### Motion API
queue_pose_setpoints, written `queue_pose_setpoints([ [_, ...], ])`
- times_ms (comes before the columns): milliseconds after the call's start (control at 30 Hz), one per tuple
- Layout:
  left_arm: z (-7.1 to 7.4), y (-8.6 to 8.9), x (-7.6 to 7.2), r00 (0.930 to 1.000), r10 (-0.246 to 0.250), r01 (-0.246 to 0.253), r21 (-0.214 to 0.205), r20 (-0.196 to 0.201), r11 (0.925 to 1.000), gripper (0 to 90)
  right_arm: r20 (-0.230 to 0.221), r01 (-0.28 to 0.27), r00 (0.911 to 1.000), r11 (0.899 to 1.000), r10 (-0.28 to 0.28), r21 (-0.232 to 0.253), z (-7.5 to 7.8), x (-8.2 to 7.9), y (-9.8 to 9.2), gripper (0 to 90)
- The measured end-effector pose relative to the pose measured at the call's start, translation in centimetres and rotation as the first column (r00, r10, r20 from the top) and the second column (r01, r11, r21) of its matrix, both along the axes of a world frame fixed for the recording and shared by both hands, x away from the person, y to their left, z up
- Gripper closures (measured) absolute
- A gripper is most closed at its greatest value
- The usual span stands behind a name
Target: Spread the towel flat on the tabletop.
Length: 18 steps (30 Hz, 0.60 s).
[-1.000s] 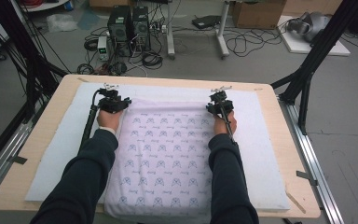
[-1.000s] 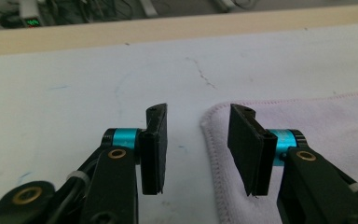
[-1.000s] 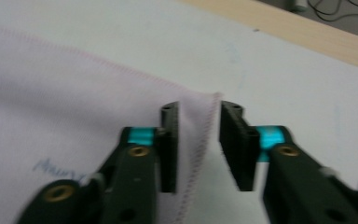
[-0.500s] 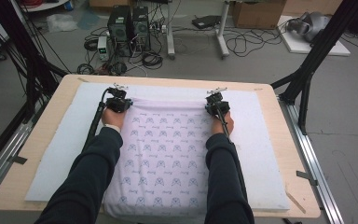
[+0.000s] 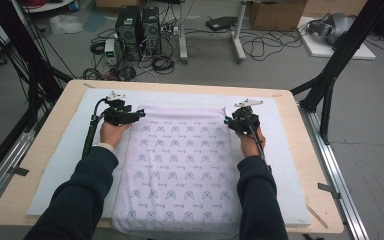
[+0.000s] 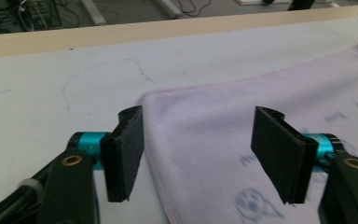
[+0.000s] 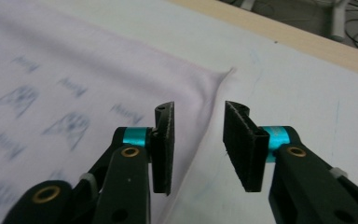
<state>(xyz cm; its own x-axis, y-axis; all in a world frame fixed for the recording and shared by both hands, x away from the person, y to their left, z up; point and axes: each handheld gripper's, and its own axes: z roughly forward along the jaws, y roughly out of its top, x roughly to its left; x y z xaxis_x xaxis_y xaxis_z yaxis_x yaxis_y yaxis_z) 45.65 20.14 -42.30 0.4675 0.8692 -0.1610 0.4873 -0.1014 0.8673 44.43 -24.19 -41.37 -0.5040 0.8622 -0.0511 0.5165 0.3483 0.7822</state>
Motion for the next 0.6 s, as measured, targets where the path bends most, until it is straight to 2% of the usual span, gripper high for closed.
queue_pose_setpoints([
  [100,0.5,0.1,-1.8,0.9992,-0.019,0.02,-0.017,0.035,0.9997,38.1,-0.039,-0.062,0.9973,0.998,0.062,0.014,0.0,-2.1,-0.6,72.4],
  [200,0.8,0.2,-3.3,0.9973,-0.045,0.047,-0.035,0.059,0.9983,38.3,-0.081,-0.112,0.9904,0.994,0.112,0.004,-0.9,-3.8,-0.6,72.7],
  [267,0.8,0.3,-4.2,0.9948,-0.073,0.077,-0.051,0.071,0.9957,37.2,-0.102,-0.128,0.9867,0.992,0.126,-0.005,-1.8,-4.4,-0.5,72.4],
  [333,0.9,0.5,-5.0,0.9929,-0.086,0.09,-0.055,0.082,0.9944,34.6,-0.138,-0.112,0.985,0.992,0.103,-0.056,-2.5,-4.7,-0.5,69.1],
  [367,0.9,0.5,-5.4,0.9931,-0.079,0.085,-0.059,0.086,0.9947,29.6,-0.137,-0.093,0.9869,0.995,0.086,-0.041,-2.5,-4.7,-0.7,69.0],
  [400,1.0,0.6,-5.9,0.9919,-0.082,0.089,-0.068,0.097,0.9937,25.1,-0.122,-0.073,0.9903,0.996,0.067,-0.048,-2.2,-4.8,-0.8,68.5],
  [500,1.1,1.2,-7.1,0.9865,-0.112,0.124,-0.097,0.119,0.9875,20.7,-0.057,-0.06,0.9966,0.998,0.06,0.0,-0.8,-5.4,-1.2,63.0],
  [533,1.1,1.5,-7.5,0.985,-0.124,0.137,-0.108,0.12,0.9846,19.8,-0.041,-0.061,0.9973,0.998,0.061,0.015,-0.4,-5.7,-1.3,59.7],
  [600,1.1,1.9,-8.4,0.981,-0.146,0.163,-0.134,0.127,0.9774,18.5,-0.032,-0.056,0.9979,0.998,0.057,0.031,0.4,-6.6,-1.4,47.3],
])
